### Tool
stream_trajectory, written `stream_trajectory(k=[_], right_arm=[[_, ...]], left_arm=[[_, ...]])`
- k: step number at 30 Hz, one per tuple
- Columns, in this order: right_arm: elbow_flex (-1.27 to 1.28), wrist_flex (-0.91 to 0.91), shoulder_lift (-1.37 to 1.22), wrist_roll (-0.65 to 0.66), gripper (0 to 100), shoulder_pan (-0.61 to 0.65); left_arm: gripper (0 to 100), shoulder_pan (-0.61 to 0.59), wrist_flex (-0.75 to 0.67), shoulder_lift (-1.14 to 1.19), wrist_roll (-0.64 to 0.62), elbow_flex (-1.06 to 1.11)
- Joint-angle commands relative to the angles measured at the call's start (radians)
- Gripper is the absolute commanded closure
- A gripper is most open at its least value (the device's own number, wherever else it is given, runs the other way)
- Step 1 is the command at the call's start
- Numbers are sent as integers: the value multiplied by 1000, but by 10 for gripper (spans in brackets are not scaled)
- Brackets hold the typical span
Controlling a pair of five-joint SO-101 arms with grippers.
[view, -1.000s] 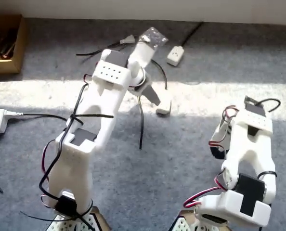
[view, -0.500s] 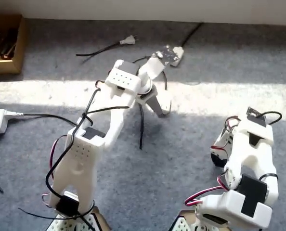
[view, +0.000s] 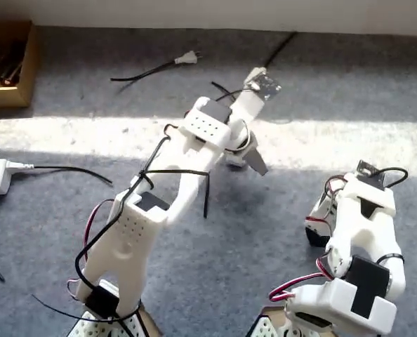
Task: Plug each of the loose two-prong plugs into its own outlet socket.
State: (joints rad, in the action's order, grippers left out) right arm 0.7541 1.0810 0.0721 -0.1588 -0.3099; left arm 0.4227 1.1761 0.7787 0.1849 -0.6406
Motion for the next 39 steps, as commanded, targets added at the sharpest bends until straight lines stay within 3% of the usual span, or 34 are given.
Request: stream_trajectory(k=[1,4,11,13,20,23,27,32,39], right_arm=[[-1,-30,38,11,992,-5],[-1,-28,38,11,992,-5],[-1,-24,38,11,992,-5],[-1,-24,38,11,992,-7],[-1,-27,38,11,992,-2],[-1,-28,38,11,992,-8],[-1,-30,36,11,992,-10],[1,-47,35,9,992,-27],[1,-87,35,6,992,-77]], left_arm=[[558,16,-6,-13,-117,-28],[579,16,-5,-12,-121,-25],[890,13,-6,67,-114,-4],[934,8,-5,90,-106,-4],[959,7,176,68,-8,-58],[961,16,347,13,11,-128],[961,33,626,-91,150,-205],[944,24,620,-374,195,12],[944,188,618,-941,287,513]])
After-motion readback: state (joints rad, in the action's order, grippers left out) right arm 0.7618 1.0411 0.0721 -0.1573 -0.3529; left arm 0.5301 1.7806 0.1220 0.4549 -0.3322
